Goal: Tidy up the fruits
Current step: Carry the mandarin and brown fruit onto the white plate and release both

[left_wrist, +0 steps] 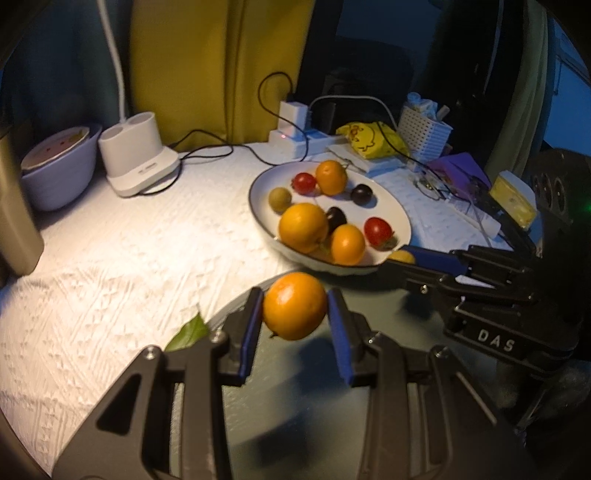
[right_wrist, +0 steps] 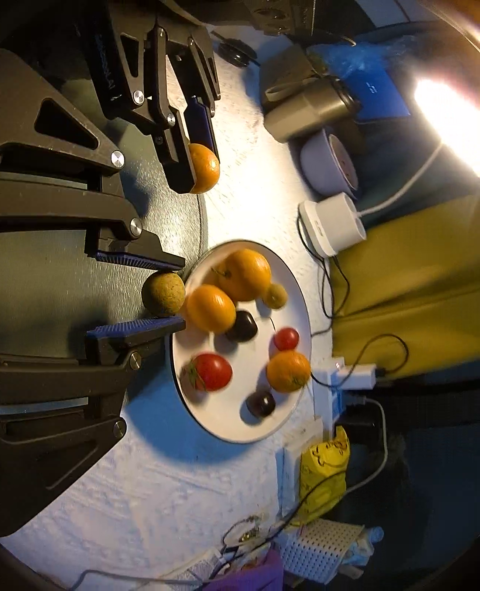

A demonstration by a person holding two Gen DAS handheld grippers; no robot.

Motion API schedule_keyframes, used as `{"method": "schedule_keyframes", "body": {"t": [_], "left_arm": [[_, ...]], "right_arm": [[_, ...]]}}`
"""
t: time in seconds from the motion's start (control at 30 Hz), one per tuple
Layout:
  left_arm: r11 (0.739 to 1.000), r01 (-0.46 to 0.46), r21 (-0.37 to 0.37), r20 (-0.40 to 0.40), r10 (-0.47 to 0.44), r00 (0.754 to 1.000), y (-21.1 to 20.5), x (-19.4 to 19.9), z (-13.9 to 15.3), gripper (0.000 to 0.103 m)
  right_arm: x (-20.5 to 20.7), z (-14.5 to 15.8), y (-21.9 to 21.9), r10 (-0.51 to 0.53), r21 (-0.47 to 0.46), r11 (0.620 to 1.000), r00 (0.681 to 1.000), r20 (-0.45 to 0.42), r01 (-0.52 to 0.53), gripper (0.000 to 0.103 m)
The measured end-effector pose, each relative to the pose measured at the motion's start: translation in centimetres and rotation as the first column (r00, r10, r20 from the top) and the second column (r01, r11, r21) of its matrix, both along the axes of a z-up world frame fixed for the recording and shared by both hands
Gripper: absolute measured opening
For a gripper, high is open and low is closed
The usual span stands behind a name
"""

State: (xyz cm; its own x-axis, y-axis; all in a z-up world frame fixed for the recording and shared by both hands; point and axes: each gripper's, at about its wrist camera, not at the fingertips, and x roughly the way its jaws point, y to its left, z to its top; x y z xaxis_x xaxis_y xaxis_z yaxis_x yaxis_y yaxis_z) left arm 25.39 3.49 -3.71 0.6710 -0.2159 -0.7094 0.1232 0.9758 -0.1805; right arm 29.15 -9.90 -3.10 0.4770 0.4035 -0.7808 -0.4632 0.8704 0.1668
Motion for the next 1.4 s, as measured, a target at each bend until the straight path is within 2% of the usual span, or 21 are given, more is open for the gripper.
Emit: {"method": "schedule_keyframes", "body": {"t": [0.7, 1.4], "left_arm": [[0.997, 0.063, 0.044, 0.007, -0.063, 0.998, -3.5, 5.4, 0.8, 0.036], [0.991, 0.123, 0.058, 0.001, -0.124, 0.992, -6.8, 11.7, 0.0, 0.036]], "right_arm": [[3.9, -0.2, -4.7, -0.084, 0.042, 0.996, 0.996, 0.026, 0.083, 0.028], [7.4, -1.5, -5.9, -0.116, 0.071, 0.991, 0.993, 0.021, 0.114, 0.028]]}}
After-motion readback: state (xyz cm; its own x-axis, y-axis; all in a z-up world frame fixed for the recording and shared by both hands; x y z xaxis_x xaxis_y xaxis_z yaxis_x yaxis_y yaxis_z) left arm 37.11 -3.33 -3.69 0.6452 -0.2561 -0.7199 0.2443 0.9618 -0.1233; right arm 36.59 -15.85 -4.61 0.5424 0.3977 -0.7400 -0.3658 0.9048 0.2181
